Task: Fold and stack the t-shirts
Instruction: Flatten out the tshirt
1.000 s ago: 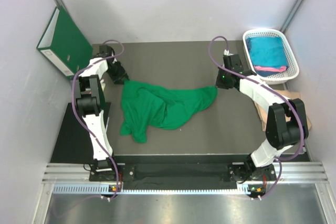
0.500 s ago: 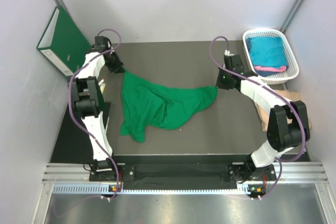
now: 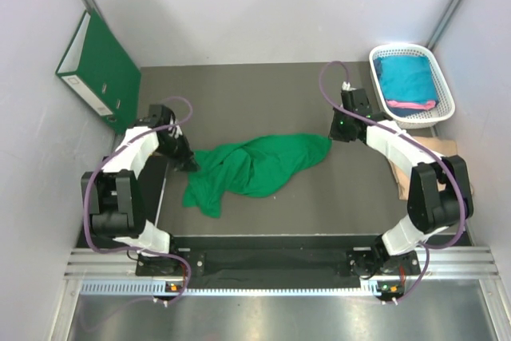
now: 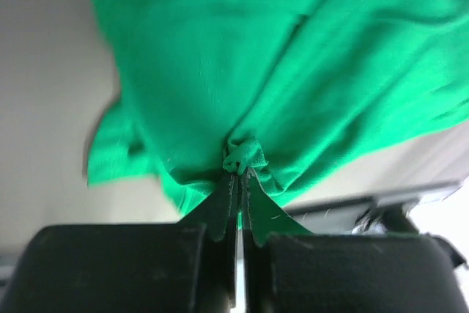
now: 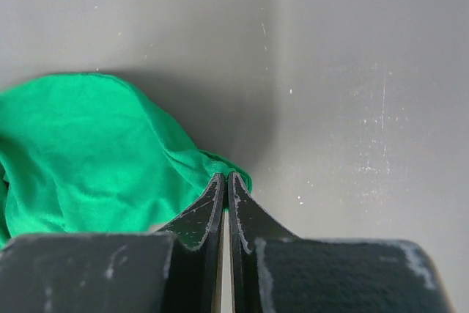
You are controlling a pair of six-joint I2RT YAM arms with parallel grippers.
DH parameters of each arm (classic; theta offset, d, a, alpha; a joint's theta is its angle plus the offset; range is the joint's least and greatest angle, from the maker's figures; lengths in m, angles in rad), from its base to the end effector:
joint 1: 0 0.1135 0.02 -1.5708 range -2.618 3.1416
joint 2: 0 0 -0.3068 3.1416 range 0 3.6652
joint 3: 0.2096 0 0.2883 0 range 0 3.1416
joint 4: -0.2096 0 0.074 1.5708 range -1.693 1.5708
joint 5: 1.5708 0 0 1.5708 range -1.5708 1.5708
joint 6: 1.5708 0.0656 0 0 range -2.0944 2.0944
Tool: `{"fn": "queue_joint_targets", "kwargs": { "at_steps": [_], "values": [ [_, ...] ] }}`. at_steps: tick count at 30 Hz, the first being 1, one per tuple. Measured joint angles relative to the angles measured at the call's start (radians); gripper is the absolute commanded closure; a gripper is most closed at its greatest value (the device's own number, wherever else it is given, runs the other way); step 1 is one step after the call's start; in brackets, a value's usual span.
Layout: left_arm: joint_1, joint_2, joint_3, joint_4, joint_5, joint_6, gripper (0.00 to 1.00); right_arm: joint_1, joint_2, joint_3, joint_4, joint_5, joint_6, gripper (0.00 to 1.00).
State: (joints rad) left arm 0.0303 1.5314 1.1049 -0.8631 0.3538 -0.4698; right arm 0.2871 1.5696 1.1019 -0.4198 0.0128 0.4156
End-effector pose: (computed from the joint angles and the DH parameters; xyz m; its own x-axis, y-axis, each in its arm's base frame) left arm 0.3276 -0.0128 0.2278 -0.8869 -0.4517 -0.0968 -0.3744 0.8255 -0.4224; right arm 0.3709 0.1086 0.2385 -0.7916 0.1872 -0.5816 0.0483 0.9681 0.2458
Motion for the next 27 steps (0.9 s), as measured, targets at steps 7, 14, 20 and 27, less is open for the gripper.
{"fn": "queue_joint_targets", "kwargs": {
  "at_steps": [7,14,20,27],
  "values": [
    [-0.006,-0.042,-0.018,-0.128,-0.057,0.014,0.02,0.0,0.056,0.013,0.008,-0.016,0.001,1.0],
    [-0.006,-0.04,0.078,-0.053,-0.082,0.01,0.22,0.0,0.077,0.027,0.015,-0.037,0.013,1.0],
    [-0.006,0.05,0.107,-0.018,-0.063,0.025,0.35,0.0,0.078,0.027,0.015,-0.041,0.016,1.0],
    [-0.006,0.055,0.106,-0.02,-0.047,0.046,0.5,0.0,0.096,0.034,0.018,-0.042,0.02,1.0]
  ]
}}
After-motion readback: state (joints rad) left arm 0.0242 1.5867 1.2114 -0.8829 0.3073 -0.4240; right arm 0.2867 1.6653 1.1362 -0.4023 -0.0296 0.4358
